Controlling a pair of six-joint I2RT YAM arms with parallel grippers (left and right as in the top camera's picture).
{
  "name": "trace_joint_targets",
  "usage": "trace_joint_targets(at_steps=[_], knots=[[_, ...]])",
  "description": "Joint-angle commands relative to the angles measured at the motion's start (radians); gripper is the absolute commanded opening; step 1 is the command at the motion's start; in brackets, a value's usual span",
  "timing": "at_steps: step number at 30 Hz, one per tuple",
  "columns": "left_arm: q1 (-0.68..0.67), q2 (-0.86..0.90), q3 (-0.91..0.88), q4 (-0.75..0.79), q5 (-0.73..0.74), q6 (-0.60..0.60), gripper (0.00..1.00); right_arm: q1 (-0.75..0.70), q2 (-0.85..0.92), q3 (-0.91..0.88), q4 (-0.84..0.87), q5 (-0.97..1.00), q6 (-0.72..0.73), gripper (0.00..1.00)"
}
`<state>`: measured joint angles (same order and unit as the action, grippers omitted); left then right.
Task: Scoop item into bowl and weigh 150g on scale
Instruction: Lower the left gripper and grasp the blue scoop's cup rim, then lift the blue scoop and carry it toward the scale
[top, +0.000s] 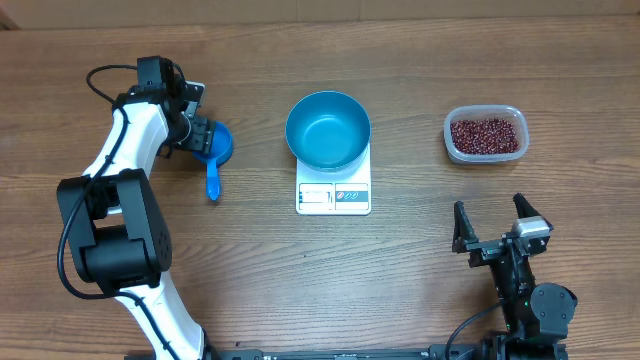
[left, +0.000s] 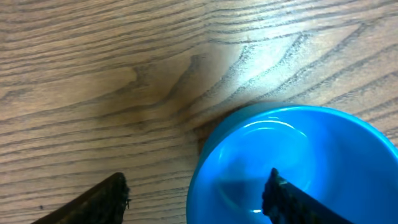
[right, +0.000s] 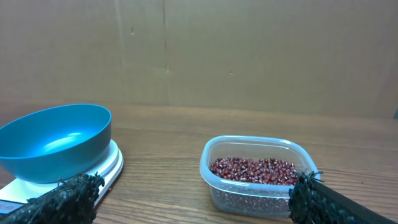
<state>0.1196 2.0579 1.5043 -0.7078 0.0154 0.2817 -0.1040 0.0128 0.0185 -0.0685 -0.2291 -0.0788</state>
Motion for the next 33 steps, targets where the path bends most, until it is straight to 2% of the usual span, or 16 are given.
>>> trace_joint_targets(at_steps=[1, 7, 22, 25, 29, 33], knots=[[0.005, 0.005, 0.017, -0.005, 0.011, 0.011, 0.73, 0.005, -0.01, -0.011, 0.006, 0.003, -0.001, 1.0], [0.005, 0.045, 0.017, -0.022, 0.011, 0.011, 0.77, 0.005, -0.01, -0.011, 0.006, 0.003, -0.001, 1.0], [0.005, 0.064, 0.017, -0.002, 0.011, 0.01, 0.71, 0.005, -0.01, -0.011, 0.006, 0.003, -0.001, 1.0], [0.004, 0.064, 0.017, 0.001, 0.011, 0.01, 0.61, 0.005, -0.01, -0.011, 0.006, 0.003, -0.001, 1.0], [0.004, 0.064, 0.017, 0.002, 0.011, 0.01, 0.31, 0.005, -0.01, -0.011, 0.006, 0.003, -0.001, 1.0], [0.005, 0.064, 0.017, 0.002, 0.011, 0.01, 0.07, 0.005, -0.01, -0.011, 0.006, 0.003, -0.001, 1.0]])
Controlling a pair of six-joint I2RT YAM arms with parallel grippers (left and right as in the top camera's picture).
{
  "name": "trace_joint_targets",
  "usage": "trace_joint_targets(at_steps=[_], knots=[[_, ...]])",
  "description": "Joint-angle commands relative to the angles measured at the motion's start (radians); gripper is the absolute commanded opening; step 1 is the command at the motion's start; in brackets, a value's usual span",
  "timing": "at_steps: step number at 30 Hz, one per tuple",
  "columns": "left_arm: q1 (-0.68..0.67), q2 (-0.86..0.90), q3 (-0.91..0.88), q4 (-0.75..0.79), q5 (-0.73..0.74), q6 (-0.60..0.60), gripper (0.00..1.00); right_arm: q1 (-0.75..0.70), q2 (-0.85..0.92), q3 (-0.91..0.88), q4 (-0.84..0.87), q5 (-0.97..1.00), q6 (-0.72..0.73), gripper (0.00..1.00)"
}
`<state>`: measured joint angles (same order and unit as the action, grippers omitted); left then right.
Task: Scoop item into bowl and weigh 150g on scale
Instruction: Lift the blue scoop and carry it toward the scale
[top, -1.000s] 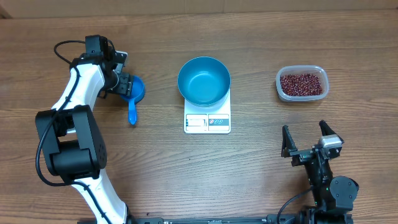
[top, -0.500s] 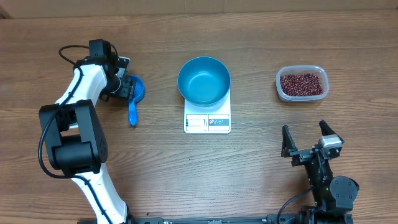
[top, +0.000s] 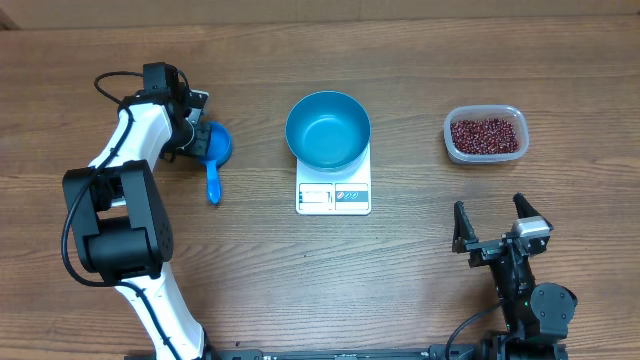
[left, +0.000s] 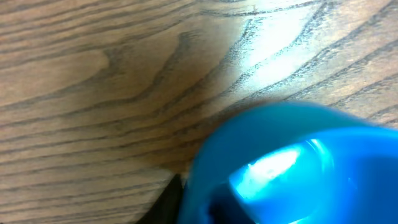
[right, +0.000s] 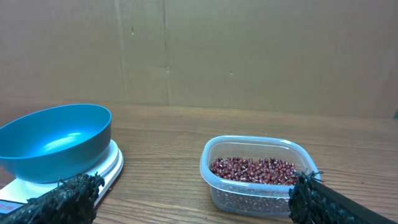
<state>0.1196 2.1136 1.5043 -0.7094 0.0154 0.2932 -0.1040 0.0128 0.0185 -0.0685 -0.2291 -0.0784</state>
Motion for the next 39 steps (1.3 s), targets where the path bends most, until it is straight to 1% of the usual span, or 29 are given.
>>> trace_joint_targets(at_steps=[1, 7, 15, 18, 23, 28, 31, 34, 39], knots=[[0.005, 0.008, 0.017, 0.004, 0.011, -0.002, 0.04, 0.005, -0.01, -0.011, 0.006, 0.003, -0.002, 1.0], [0.005, 0.008, 0.017, 0.003, 0.011, -0.007, 0.05, 0.005, -0.01, -0.011, 0.006, 0.003, -0.002, 1.0], [0.004, -0.013, 0.02, -0.013, 0.011, -0.19, 0.04, 0.005, -0.01, -0.011, 0.006, 0.003, -0.002, 1.0], [0.004, -0.032, 0.021, -0.024, 0.009, -0.214, 0.04, 0.005, -0.01, -0.011, 0.006, 0.003, -0.002, 1.0], [0.004, -0.098, 0.021, -0.053, 0.003, -0.253, 0.04, 0.005, -0.01, -0.011, 0.006, 0.003, -0.002, 1.0], [0.004, -0.212, 0.021, -0.082, 0.003, -0.314, 0.04, 0.005, -0.01, -0.011, 0.006, 0.003, -0.002, 1.0], [0.004, -0.293, 0.021, -0.105, 0.003, -0.381, 0.04, 0.005, -0.01, -0.011, 0.006, 0.003, -0.002, 1.0], [0.003, -0.368, 0.021, -0.143, 0.003, -0.478, 0.04, 0.005, -0.01, -0.011, 0.006, 0.003, -0.002, 1.0], [0.005, -0.464, 0.021, -0.242, 0.003, -0.706, 0.04, 0.005, -0.01, -0.011, 0.006, 0.003, -0.002, 1.0]])
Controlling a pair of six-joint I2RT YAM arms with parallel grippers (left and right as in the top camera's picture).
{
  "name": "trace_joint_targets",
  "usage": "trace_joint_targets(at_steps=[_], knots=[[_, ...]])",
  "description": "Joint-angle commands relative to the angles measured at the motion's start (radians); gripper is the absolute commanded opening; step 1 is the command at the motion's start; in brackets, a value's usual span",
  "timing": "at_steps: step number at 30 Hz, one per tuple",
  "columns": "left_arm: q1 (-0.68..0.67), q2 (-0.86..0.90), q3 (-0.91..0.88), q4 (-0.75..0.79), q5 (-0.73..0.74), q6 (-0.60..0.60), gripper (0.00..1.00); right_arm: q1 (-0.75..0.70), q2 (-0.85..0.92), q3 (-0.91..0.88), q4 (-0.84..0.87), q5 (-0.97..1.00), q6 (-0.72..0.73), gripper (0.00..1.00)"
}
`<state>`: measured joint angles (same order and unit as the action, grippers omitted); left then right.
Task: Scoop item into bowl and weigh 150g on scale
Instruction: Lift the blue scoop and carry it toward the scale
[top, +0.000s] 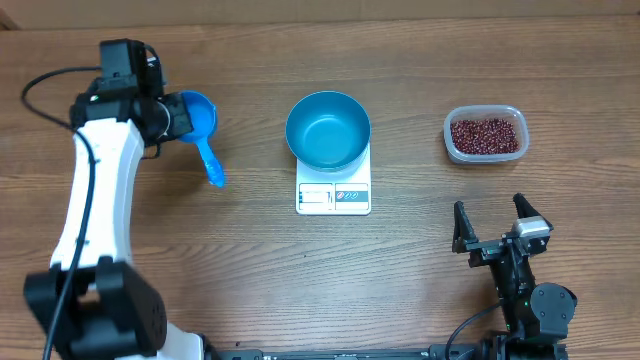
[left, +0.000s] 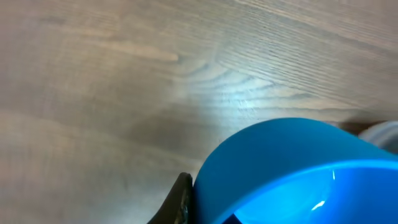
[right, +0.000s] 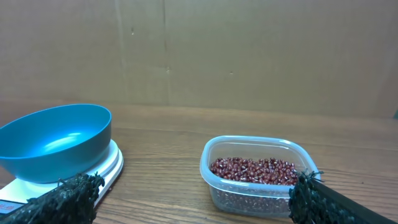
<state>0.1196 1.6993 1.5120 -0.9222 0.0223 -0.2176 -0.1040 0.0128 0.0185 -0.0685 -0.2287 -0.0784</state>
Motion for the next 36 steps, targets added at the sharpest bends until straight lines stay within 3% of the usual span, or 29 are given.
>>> trace_joint_targets(at_steps=[1, 8, 10, 24, 36], knots=[[0.005, -0.063, 0.014, -0.053, -0.005, -0.246, 0.04, 0.005, -0.01, -0.011, 0.006, 0.003, -0.002, 1.0], [0.004, -0.098, 0.013, -0.253, -0.004, -0.638, 0.04, 0.005, -0.01, -0.011, 0.006, 0.003, -0.002, 1.0], [0.005, -0.098, 0.013, -0.293, -0.008, -0.703, 0.04, 0.005, -0.01, -0.011, 0.006, 0.003, -0.002, 1.0], [-0.047, -0.098, 0.013, -0.544, -0.03, -0.958, 0.05, 0.005, -0.01, -0.011, 0.006, 0.003, -0.002, 1.0], [-0.28, -0.098, 0.013, -0.557, -0.137, -0.957, 0.04, 0.005, -0.01, -0.011, 0.006, 0.003, -0.002, 1.0]])
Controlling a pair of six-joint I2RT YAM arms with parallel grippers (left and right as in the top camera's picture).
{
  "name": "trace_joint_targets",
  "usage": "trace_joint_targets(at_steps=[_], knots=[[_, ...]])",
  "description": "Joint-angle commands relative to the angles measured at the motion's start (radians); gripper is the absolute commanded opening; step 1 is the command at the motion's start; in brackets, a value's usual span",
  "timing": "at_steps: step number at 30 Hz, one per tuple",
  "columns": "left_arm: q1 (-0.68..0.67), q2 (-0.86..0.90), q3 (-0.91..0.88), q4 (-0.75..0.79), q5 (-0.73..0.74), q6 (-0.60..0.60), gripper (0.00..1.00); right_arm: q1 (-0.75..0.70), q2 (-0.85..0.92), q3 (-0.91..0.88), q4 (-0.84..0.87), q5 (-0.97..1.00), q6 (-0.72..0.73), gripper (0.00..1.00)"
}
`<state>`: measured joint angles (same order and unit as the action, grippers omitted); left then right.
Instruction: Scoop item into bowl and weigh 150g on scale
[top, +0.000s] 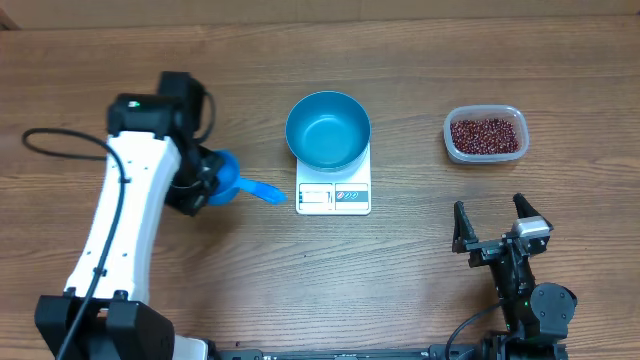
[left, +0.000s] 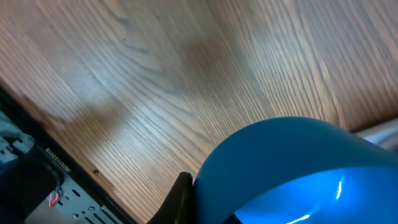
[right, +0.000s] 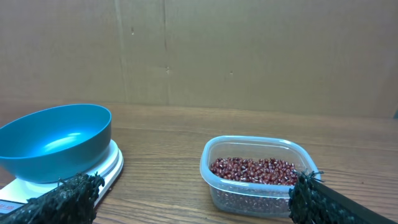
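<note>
A blue scoop hangs over the table left of the scale, its handle pointing right toward it; my left gripper is shut on the scoop's cup, which fills the left wrist view. A blue bowl stands empty on the white scale. A clear tub of red beans sits at the right, also seen in the right wrist view. My right gripper stands open near the front right, holding nothing.
A black cable loops at the left of the table. The table's front edge with a dark rail shows at the lower left in the left wrist view. A cardboard wall stands behind the table.
My left arm has carried the scoop from the far left back of the table down and right, close to the scale. The scoop's handle now points right. The right arm is unchanged.
My left gripper was open around the scoop's cup as it lay on the table. Then it was shut on the cup. Later the scoop was held up at the back left, and now it hangs beside the scale. The right arm stayed still.
</note>
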<state>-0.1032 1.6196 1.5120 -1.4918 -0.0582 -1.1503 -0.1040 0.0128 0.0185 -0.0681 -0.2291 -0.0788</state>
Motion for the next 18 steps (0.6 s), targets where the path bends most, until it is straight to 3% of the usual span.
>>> trace_joint_targets(at_steps=[1, 13, 18], knots=[[-0.072, -0.019, 0.013, 0.019, -0.055, -0.024, 0.04, 0.005, -0.01, -0.011, 0.006, 0.004, -0.002, 1.0], [-0.229, -0.019, 0.013, 0.128, -0.083, 0.01, 0.04, 0.005, -0.009, -0.01, 0.045, -0.061, 0.017, 1.0], [-0.23, -0.019, 0.013, 0.16, -0.017, 0.009, 0.04, 0.005, -0.009, 0.029, 0.157, -0.089, 0.421, 1.0]])
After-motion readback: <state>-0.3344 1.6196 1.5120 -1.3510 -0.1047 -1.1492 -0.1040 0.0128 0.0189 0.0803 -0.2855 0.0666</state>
